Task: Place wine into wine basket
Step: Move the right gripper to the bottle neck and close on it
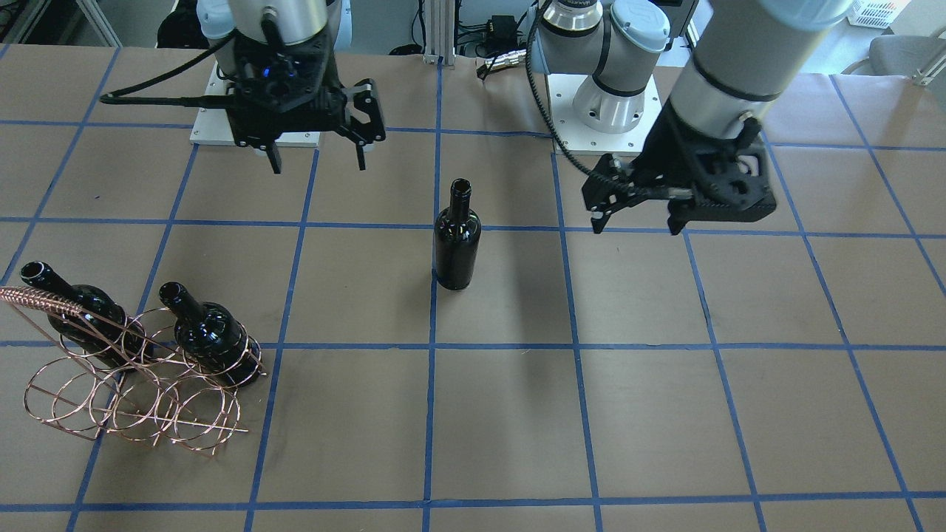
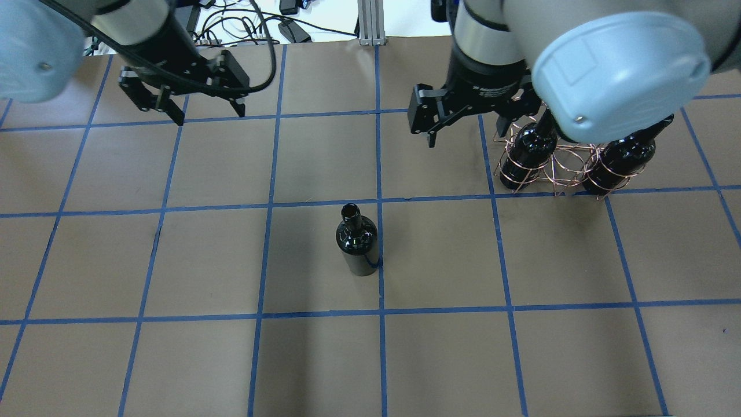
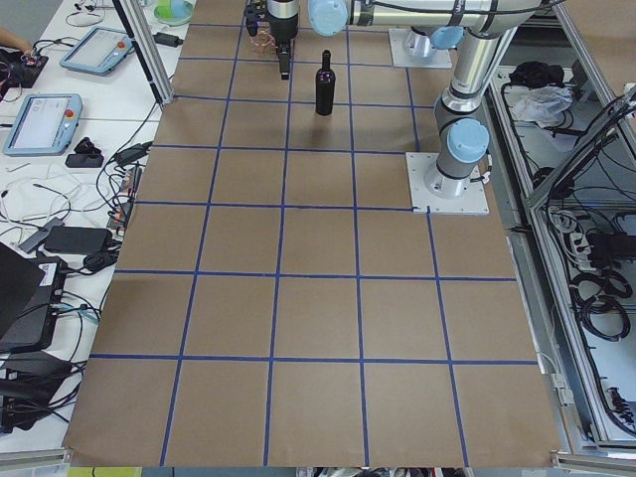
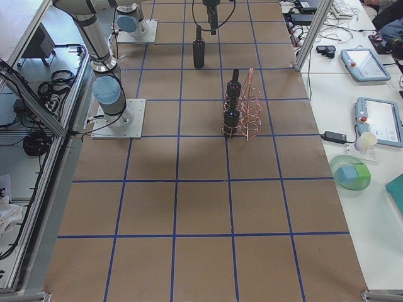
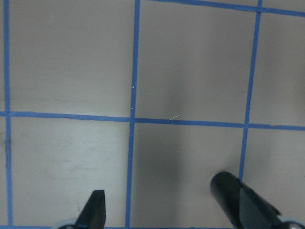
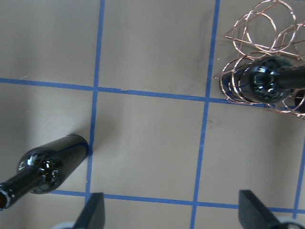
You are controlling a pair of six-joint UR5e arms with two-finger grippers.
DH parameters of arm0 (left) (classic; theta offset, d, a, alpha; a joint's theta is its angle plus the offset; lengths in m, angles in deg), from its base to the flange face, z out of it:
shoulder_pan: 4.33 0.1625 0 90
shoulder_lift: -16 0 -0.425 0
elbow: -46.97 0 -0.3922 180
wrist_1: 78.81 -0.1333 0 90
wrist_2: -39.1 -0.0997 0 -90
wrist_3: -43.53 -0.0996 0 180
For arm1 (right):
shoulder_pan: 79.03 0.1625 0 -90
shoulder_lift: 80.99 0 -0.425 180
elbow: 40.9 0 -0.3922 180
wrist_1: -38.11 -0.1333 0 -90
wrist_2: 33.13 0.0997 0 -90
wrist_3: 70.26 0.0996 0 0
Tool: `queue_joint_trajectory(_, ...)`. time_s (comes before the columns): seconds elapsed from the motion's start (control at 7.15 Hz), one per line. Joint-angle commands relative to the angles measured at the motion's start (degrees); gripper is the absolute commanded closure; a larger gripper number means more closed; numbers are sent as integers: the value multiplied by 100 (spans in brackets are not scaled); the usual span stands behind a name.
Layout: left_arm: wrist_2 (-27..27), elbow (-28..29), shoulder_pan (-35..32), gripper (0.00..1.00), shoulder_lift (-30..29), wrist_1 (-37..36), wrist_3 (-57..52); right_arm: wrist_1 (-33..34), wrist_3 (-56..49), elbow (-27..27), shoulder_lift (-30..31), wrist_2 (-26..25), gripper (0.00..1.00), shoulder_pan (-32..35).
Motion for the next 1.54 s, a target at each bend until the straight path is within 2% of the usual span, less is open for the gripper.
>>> queue_joint_trajectory(0.0, -487, 233, 245, 0, 355, 746, -497, 231, 951, -89, -461, 29, 0, 938)
queue_joint_trajectory(0.42, -525, -162, 183, 0, 602, 827, -568, 487, 1228, -90, -779, 29, 0, 1337)
queue_joint_trajectory(1.12, -499, -303, 157, 0, 656, 835, -761, 452, 1210, 7, -1122, 64, 4, 1338)
queue_joint_trajectory(1.4, -542, -330, 148, 0, 699, 844, -762, 469, 1219, 120, -1167, 353, 5, 1338)
